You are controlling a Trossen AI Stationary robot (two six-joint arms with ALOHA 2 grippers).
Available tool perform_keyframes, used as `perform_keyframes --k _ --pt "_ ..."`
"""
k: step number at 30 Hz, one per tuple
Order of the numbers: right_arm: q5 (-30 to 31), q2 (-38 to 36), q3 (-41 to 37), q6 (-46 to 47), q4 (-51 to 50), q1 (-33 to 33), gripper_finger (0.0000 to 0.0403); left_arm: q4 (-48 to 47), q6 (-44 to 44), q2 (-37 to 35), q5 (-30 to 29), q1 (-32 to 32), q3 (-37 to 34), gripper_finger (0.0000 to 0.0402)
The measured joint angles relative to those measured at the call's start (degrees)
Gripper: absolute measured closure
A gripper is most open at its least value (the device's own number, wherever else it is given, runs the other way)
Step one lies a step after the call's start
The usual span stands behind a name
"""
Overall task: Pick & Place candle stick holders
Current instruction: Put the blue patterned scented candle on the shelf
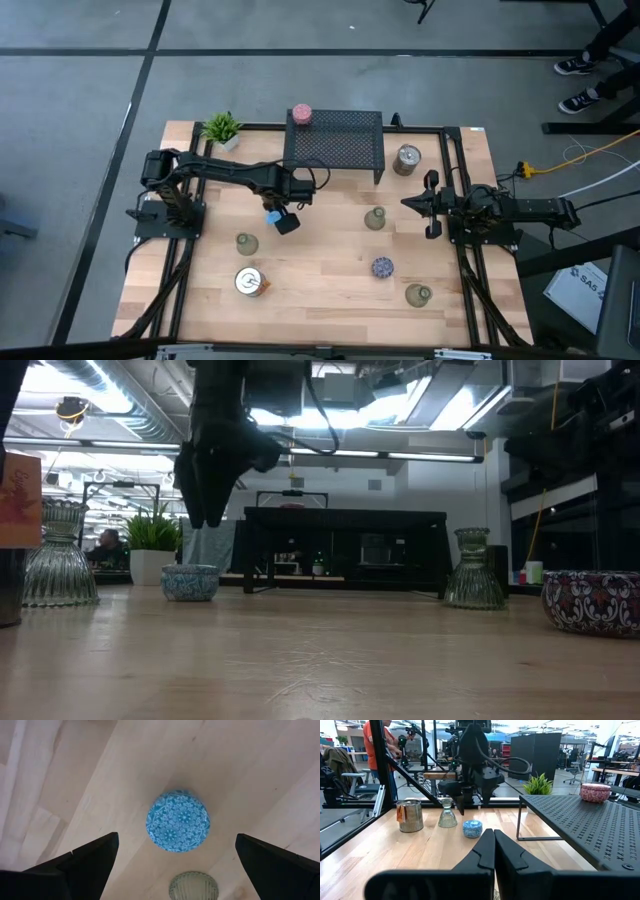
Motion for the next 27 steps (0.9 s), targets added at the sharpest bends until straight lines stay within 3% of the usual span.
perform_keyframes --k 6,11,27 --pt "0.0 0.0 0.0 0.0 0.0 0.0 0.0402 0.4 2.5 1.0 1.9 -0.1 -0.3 0.0001" --pt "0.0 0.0 0.0 0.0 0.0 0.0 0.0402 3.0 2.4 0.1 4.3 -0.1 -5.1 0.0001" --pt "0.0 0.0 0.0 0.0 0.0 0.0 0.0402 11.4 -0.1 -0.1 4.8 -0.6 -11.6 0.0001"
